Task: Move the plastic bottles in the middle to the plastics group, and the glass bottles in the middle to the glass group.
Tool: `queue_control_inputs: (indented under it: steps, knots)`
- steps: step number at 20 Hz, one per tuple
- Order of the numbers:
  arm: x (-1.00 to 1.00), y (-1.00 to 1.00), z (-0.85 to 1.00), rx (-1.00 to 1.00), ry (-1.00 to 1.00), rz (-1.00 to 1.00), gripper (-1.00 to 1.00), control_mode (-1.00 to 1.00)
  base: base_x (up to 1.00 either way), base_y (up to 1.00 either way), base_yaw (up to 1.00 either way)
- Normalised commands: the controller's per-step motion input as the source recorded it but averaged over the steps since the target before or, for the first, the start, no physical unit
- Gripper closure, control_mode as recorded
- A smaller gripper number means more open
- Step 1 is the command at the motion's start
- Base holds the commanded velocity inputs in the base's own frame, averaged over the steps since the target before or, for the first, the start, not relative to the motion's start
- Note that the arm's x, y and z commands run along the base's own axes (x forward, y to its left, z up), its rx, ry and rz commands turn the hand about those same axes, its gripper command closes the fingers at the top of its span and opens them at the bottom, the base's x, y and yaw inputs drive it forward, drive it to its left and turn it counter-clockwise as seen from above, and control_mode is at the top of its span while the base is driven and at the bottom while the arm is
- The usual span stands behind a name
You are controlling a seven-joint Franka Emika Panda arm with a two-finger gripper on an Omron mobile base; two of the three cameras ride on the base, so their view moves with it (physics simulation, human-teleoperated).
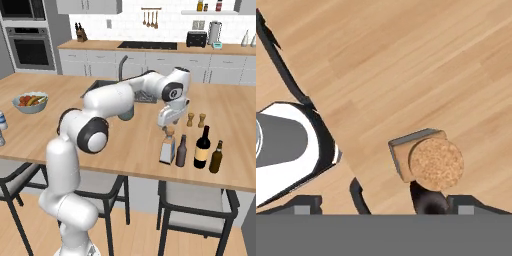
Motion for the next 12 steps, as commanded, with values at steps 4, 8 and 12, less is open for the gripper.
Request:
queue_control_inputs:
  steps: [4,8,12]
  knots:
    - [-0.67,0.46,0.04,0.0,-0.07,-0.21,-1.0,-1.0,0.0,0.0,0.0]
    - [-0.8,0.61,-0.2,0.0,-0.07,-0.43,-1.0,-1.0,0.0,0.0,0.0]
    - [-0.74,0.68,-0.43,0.0,-0.01,-0.44,-1.0,-1.0,0.0,0.0,0.0]
